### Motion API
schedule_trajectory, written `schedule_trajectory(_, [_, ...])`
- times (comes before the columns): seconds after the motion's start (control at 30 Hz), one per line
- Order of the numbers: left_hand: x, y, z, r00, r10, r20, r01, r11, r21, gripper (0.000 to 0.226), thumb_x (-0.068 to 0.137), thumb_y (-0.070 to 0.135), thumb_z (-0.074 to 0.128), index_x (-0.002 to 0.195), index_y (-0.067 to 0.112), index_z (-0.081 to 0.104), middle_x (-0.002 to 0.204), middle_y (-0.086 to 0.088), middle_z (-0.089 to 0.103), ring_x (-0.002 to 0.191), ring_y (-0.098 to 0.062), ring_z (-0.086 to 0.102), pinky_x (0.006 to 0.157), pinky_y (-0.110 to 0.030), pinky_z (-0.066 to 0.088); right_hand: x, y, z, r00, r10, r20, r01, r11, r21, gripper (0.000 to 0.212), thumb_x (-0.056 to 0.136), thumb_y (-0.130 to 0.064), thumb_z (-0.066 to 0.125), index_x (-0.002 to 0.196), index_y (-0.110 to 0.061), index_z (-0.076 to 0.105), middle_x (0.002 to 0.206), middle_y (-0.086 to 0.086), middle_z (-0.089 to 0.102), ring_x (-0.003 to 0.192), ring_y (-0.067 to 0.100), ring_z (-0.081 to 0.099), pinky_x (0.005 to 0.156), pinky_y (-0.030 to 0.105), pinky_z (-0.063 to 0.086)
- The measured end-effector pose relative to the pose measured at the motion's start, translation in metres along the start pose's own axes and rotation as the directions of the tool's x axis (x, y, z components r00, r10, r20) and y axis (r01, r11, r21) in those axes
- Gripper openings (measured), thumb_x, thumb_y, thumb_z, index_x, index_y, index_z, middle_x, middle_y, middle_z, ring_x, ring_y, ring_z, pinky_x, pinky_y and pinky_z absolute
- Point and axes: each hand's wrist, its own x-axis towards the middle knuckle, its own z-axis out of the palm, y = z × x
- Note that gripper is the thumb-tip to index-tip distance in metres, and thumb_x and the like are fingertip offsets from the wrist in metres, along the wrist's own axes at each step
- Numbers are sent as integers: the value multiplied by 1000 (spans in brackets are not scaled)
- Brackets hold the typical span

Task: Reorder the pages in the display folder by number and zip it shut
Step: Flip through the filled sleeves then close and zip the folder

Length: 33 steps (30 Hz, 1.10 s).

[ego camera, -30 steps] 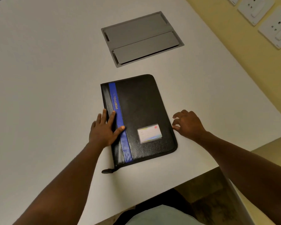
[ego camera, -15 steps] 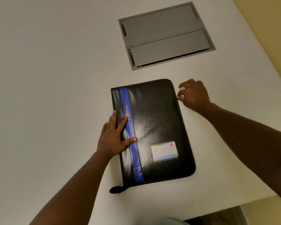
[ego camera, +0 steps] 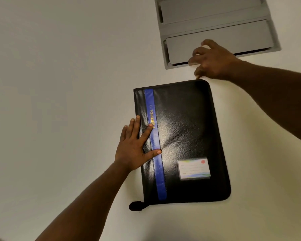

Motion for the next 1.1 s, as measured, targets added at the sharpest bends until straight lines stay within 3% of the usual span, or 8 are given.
schedule_trajectory(0.17, [0, 2, 0, 1000, -15, 4, 15, 999, -35, 90, 82, 84, 30, 155, 36, 5, 161, -5, -20, 149, -23, -14, 121, -47, 4, 15, 5, -13, 998, -51, 33, 52, 998, -39, 18, 75, -40, 78, 93, -38, 75, 136, 3, 56, 133, 28, 39, 111, 52, 21])
schedule_trajectory(0.43, [0, -2, -2, 1000, -19, 0, 18, 997, -81, 92, 82, 83, 36, 155, 37, 6, 161, -3, -22, 150, -23, -11, 120, -40, 4, 0, 0, -3, 999, 50, 2, -50, 999, -8, 18, 78, -34, 77, 95, -29, 76, 119, 5, 65, 117, 28, 52, 106, 49, 29])
schedule_trajectory(0.6, [0, -4, -3, 1000, 17, -14, -18, 994, -111, 93, 80, 83, 40, 154, 38, 7, 162, -5, -16, 150, -24, -6, 120, -41, 10, -10, -3, 8, 989, 114, -95, -108, 992, 65, 14, 83, -32, 73, 92, -22, 78, 114, 8, 67, 112, 29, 54, 104, 48, 33])
schedule_trajectory(0.93, [0, -4, -6, 999, 40, -15, -42, 990, -135, 94, 80, 82, 44, 155, 36, 9, 162, -7, -16, 150, -23, -8, 118, -36, 2, 60, -14, -18, 990, -21, -141, 27, 999, 45, 22, 84, -37, 69, 97, -19, 74, 110, 4, 67, 113, 27, 54, 107, 46, 31])
schedule_trajectory(1.1, [1, -5, -4, 996, 53, -66, -62, 988, -140, 95, 79, 81, 48, 154, 32, 19, 163, -11, -9, 149, -25, -1, 119, -39, 10, 95, -41, -29, 968, -120, -222, 130, 991, 29, 20, 87, -38, 64, 92, -23, 76, 104, 1, 66, 109, 27, 53, 105, 43, 29])
